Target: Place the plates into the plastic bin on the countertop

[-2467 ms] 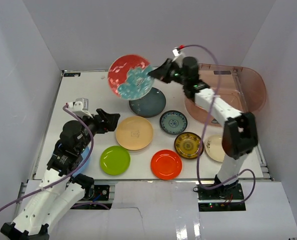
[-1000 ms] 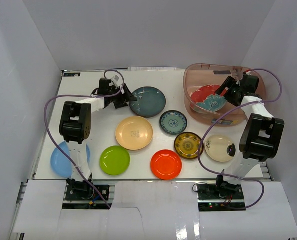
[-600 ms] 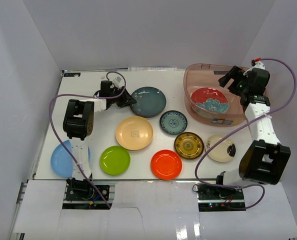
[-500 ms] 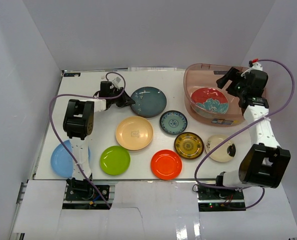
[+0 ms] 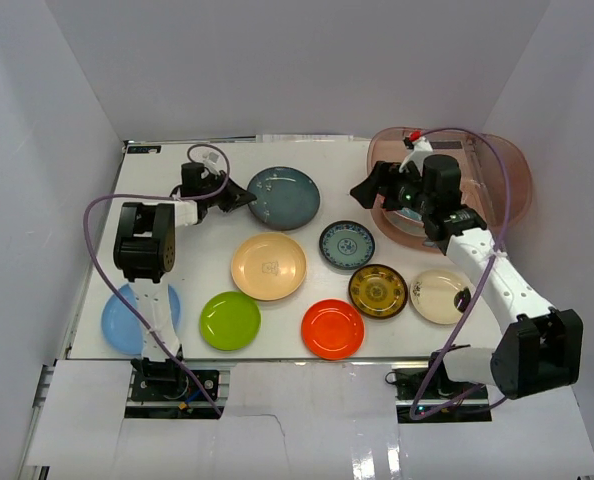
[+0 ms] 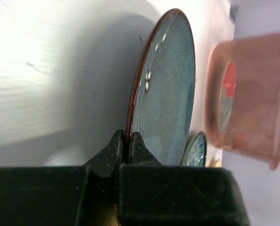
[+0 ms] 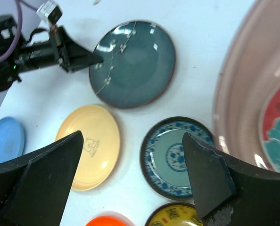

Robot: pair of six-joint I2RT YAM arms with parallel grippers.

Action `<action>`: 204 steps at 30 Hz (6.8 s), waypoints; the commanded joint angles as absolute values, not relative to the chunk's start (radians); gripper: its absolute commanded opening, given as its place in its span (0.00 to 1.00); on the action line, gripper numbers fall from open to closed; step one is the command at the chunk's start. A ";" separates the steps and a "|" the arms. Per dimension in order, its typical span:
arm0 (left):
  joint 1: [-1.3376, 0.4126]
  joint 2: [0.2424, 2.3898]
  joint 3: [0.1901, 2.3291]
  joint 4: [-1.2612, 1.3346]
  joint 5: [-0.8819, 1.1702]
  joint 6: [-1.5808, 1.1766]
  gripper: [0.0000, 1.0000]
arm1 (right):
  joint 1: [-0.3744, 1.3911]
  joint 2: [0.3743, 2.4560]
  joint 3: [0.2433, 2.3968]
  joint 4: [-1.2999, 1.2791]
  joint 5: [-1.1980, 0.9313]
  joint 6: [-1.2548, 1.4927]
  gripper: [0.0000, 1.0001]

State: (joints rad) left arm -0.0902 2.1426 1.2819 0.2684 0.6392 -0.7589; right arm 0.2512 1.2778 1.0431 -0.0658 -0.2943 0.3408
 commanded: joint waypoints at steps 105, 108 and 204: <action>-0.416 0.729 0.790 -0.270 0.187 -0.373 0.98 | -0.183 1.637 1.391 -0.306 0.028 0.322 0.90; -0.416 0.724 0.764 -0.282 0.161 -0.370 0.98 | -0.181 1.689 1.399 -0.339 -0.052 0.322 0.90; -0.440 0.862 0.801 -0.424 -0.115 -0.549 0.93 | -0.027 1.391 1.111 0.029 0.123 0.374 0.08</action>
